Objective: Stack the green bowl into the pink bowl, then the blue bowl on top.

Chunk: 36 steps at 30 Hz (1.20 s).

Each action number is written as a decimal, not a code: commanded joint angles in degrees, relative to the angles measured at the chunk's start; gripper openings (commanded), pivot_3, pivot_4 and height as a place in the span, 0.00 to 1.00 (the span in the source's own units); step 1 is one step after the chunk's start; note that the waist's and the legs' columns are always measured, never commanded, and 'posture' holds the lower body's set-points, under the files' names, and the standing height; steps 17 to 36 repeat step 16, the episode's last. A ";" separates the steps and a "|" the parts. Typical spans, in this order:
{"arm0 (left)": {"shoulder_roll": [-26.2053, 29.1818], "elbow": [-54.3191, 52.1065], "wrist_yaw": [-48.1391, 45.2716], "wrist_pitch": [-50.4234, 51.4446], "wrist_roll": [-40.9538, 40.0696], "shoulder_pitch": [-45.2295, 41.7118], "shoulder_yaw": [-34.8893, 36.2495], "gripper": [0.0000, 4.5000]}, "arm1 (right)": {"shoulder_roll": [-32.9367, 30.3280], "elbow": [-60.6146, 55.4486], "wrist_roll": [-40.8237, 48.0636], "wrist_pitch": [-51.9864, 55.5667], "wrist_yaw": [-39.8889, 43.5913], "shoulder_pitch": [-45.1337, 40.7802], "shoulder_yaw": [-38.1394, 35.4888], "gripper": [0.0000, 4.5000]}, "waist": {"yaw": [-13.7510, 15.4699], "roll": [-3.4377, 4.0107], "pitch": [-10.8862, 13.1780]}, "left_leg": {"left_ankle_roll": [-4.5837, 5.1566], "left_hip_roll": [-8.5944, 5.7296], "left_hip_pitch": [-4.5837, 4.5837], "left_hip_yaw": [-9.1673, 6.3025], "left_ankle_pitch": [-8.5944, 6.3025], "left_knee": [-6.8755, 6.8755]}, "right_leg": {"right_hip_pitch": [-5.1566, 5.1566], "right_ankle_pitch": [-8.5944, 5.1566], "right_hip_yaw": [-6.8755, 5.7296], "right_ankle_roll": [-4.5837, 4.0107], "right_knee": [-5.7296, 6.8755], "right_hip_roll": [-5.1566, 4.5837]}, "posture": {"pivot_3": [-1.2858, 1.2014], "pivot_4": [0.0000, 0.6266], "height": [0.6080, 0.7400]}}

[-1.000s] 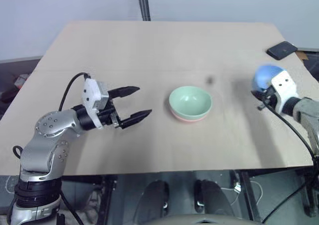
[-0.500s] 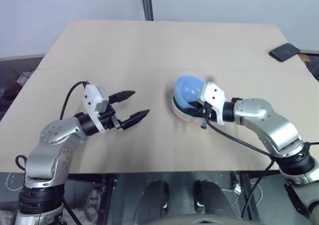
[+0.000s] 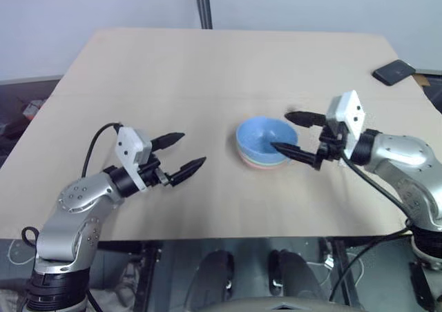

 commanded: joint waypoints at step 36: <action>5.97 -8.45 -3.11 1.71 -4.98 11.80 9.97 1.00 | -11.96 8.36 -4.40 -16.41 11.87 25.57 -18.78 0.99 | -0.10 0.06 -0.01 | 0.26 0.04 0.19 0.15 -0.15 -0.04 | 0.09 -0.06 0.12 -0.03 -0.05 0.07 | 0.52 0.24 0.99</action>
